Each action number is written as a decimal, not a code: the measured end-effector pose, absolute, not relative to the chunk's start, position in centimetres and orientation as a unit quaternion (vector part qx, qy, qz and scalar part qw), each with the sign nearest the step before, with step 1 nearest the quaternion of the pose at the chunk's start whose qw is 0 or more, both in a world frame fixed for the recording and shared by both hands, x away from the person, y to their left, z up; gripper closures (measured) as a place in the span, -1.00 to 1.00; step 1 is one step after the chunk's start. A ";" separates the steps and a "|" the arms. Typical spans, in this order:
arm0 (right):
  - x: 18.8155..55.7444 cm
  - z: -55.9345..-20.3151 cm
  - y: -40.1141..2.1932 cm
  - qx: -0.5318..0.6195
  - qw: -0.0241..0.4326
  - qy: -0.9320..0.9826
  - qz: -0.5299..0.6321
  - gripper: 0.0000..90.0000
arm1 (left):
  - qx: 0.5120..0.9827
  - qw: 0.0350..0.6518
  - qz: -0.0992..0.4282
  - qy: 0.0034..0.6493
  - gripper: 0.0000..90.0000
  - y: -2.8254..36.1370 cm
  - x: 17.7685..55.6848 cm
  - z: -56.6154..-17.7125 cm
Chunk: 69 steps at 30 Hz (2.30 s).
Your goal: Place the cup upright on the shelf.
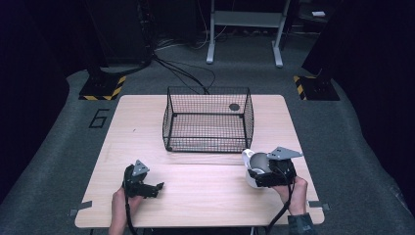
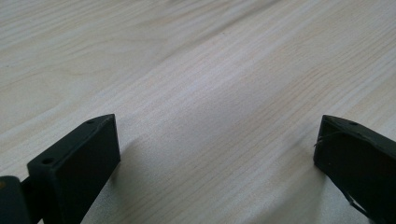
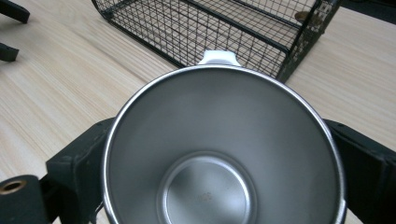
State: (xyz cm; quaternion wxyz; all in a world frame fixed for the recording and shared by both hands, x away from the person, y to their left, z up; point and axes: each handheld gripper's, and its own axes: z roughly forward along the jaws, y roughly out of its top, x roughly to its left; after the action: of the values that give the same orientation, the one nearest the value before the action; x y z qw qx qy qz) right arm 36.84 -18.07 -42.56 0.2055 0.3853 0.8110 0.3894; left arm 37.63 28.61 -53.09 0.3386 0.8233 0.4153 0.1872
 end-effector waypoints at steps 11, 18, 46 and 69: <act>37.8 -41.1 -16.3 0.365 0.195 0.821 0.393 -0.88 | 0.823 0.339 0.185 0.416 -1.00 28.6 37.7 -53.1; 38.5 -40.1 -15.3 0.354 0.191 0.828 0.391 -0.88 | 0.819 0.344 0.186 0.419 -1.00 28.5 37.7 -53.2; 41.1 -35.8 -12.5 0.326 0.188 0.830 0.411 -0.88 | 0.819 0.345 0.188 0.418 -1.00 28.5 37.8 -53.2; 43.6 -33.8 -11.3 0.315 0.190 0.831 0.418 -0.87 | 0.820 0.345 0.187 0.415 -1.00 28.6 37.8 -53.2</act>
State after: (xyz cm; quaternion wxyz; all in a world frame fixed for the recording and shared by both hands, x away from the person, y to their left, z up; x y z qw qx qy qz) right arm 43.60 -11.27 -33.79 0.1896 0.3150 0.8309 0.4176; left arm 37.79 28.57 -53.20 0.3453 0.8204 0.4155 0.1873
